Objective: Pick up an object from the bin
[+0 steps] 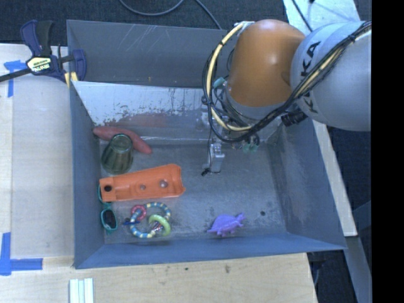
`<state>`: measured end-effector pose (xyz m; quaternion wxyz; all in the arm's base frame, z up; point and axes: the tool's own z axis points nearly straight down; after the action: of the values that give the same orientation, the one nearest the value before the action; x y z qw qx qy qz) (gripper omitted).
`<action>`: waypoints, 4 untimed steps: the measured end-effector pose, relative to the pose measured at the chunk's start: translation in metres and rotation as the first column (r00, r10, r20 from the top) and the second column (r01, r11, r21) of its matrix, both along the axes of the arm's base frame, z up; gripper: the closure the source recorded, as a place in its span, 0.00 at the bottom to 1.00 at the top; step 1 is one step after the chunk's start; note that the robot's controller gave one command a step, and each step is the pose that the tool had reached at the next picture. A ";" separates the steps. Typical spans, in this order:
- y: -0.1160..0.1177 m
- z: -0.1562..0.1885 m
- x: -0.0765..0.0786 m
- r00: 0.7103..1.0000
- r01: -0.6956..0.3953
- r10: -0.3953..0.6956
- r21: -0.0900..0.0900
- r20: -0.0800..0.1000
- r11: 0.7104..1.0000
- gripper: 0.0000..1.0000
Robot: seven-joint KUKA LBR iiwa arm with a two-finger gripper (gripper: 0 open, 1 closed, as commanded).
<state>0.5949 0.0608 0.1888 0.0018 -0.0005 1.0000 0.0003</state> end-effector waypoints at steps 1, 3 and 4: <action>0.039 -0.042 0.001 0.996 -0.093 0.093 -0.001 0.002 0.996 0.00; 0.090 -0.059 -0.022 0.977 -0.212 0.212 -0.001 0.002 0.977 0.00; 0.093 -0.091 -0.018 0.911 -0.412 0.412 -0.002 0.003 0.911 0.00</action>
Offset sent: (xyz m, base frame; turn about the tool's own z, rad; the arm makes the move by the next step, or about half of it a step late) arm -0.0161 0.0998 -0.0593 -0.2804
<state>0.5770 0.1534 0.0980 0.0036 -0.2114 0.9774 0.0000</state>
